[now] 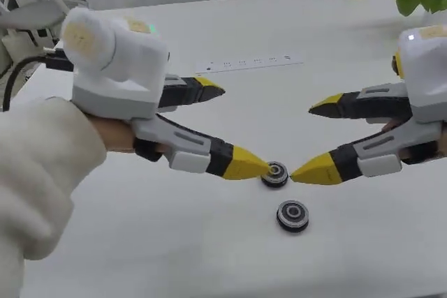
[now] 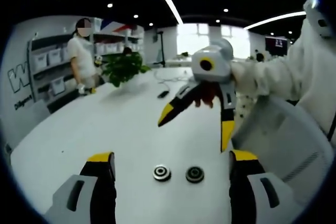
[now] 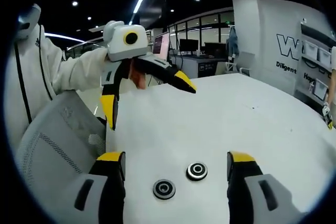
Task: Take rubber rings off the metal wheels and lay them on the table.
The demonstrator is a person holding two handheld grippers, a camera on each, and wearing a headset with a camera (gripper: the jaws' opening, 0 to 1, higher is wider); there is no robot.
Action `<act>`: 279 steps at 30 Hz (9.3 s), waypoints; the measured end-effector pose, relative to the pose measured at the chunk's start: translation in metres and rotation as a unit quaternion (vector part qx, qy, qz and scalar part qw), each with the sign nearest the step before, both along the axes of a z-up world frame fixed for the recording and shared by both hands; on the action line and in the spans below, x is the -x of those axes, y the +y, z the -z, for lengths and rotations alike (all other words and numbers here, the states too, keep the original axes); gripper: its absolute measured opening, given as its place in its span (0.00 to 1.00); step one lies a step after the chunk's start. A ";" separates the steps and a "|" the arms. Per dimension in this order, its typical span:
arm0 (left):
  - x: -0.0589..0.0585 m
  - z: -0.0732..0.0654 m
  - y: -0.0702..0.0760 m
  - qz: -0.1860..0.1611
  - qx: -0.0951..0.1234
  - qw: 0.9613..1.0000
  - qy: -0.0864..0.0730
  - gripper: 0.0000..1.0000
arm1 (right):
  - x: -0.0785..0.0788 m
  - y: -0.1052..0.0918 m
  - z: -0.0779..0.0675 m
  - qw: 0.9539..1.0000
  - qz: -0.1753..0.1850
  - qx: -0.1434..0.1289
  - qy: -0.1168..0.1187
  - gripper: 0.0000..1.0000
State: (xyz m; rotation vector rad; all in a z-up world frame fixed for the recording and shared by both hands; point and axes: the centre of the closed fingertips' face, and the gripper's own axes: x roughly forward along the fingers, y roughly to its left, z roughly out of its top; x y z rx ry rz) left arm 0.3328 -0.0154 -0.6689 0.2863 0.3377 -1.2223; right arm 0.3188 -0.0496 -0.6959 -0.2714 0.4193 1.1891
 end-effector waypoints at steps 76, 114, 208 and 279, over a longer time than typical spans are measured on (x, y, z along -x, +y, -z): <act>0.032 0.129 -0.051 0.006 -0.029 1.000 -0.003 0.14 | 0.022 -0.019 0.115 0.993 -0.020 0.099 0.060 0.18; 0.034 0.128 -0.046 0.019 -0.027 0.999 -0.010 0.13 | 0.016 -0.025 0.115 0.991 0.010 0.109 0.077 0.00; 0.034 0.128 -0.039 0.016 -0.002 1.000 -0.008 0.14 | 0.015 -0.006 0.083 0.944 0.144 -0.056 0.291 0.00; 0.052 0.002 0.063 -0.022 -0.050 0.996 -0.064 1.00 | 0.013 0.010 0.035 0.949 0.124 -0.112 0.267 0.00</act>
